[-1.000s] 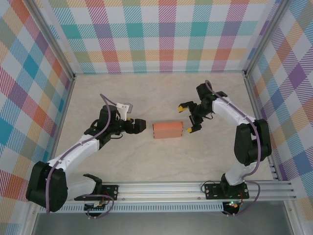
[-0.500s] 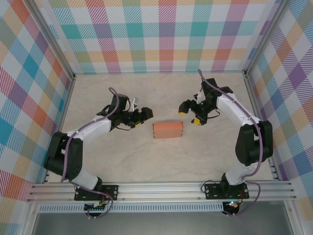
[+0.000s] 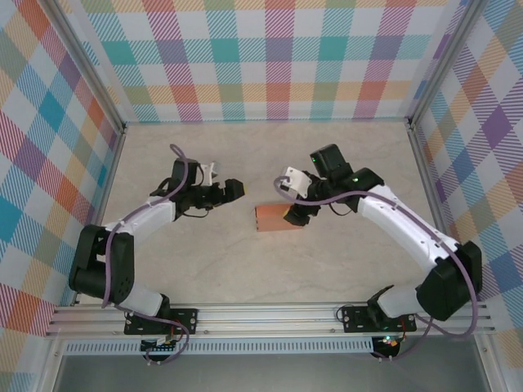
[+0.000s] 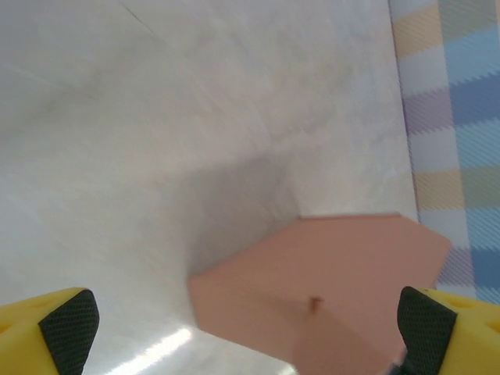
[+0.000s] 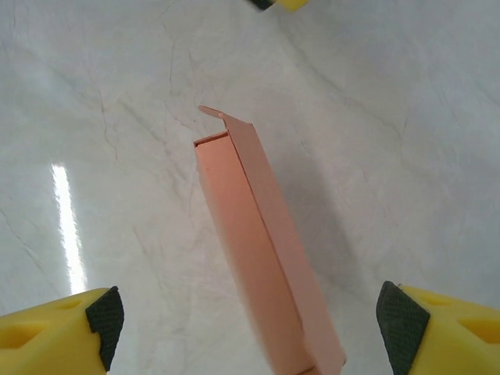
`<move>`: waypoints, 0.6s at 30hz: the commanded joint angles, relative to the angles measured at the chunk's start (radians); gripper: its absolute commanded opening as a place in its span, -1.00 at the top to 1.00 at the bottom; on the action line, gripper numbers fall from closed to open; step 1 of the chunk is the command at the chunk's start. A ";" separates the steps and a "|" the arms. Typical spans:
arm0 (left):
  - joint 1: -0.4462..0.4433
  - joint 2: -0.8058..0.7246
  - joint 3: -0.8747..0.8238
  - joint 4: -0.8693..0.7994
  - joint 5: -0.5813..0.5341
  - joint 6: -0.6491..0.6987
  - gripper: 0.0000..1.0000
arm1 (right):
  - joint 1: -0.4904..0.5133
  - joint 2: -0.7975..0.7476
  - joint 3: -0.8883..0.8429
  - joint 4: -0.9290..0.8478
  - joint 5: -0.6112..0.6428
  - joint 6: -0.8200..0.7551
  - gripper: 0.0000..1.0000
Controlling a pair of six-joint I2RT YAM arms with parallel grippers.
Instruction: Fold the paper box
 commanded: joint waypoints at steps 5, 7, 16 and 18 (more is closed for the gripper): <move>0.054 0.102 0.015 0.055 0.102 -0.099 -0.84 | 0.016 0.192 0.175 -0.084 -0.042 -0.314 -0.50; 0.054 0.046 -0.029 0.039 0.064 -0.087 -0.87 | 0.024 0.237 0.207 -0.121 -0.020 -0.333 -0.36; 0.054 -0.030 -0.083 -0.070 0.033 0.010 -0.89 | 0.070 0.266 0.158 -0.056 0.116 -0.406 -0.10; 0.054 -0.023 -0.085 -0.062 0.032 0.013 -0.88 | 0.076 0.288 0.181 -0.076 0.126 -0.400 -0.05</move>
